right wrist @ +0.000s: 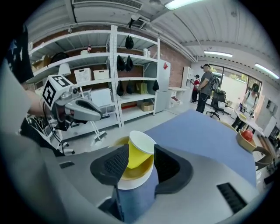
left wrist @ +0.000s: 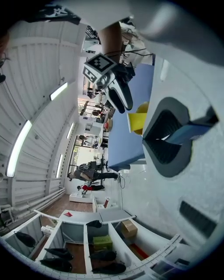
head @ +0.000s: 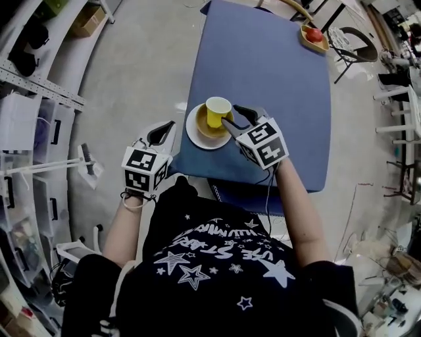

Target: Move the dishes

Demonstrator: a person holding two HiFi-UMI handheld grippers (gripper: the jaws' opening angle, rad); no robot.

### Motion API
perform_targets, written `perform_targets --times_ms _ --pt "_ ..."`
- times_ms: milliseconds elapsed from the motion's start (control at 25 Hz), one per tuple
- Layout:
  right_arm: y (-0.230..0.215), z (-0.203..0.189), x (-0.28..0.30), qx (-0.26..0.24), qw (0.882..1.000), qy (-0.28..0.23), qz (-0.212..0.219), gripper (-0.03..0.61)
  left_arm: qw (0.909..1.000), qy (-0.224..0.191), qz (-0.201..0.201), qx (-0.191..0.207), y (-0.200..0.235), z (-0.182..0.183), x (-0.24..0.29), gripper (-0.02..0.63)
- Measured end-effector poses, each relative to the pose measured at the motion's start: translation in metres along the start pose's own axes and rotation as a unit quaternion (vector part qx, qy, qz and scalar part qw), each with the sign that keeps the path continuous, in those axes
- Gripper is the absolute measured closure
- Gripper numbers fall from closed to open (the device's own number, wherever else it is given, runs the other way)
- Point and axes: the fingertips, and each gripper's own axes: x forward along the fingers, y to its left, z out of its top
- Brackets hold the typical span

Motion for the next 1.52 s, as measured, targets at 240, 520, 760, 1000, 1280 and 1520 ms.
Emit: perform_targets --times_ms 240,520,760,1000,1280,1520 --pt "0.004 0.001 0.009 -0.047 0.998 0.030 -0.012 0.407 0.9995 0.001 -0.028 0.012 0.012 0.007 0.012 0.594" --pt "0.012 0.003 0.018 -0.157 0.985 0.074 -0.008 0.453 0.9979 0.008 -0.059 0.026 0.017 0.010 0.025 0.594" --pt "0.015 0.004 0.022 -0.192 0.976 0.098 -0.003 0.489 0.9964 0.013 -0.078 0.030 0.023 0.014 0.035 0.594" --pt "0.024 -0.004 0.027 -0.224 0.967 0.121 0.010 0.555 0.9959 0.018 -0.085 0.027 0.031 0.009 0.039 0.594" --pt "0.018 0.015 0.015 -0.209 0.972 0.111 -0.010 0.555 0.9943 0.022 -0.101 0.023 0.037 0.009 0.043 0.594" --pt "-0.015 0.035 -0.006 -0.188 0.975 0.094 -0.072 0.560 0.9930 0.017 -0.113 0.026 0.037 0.017 0.049 0.594"
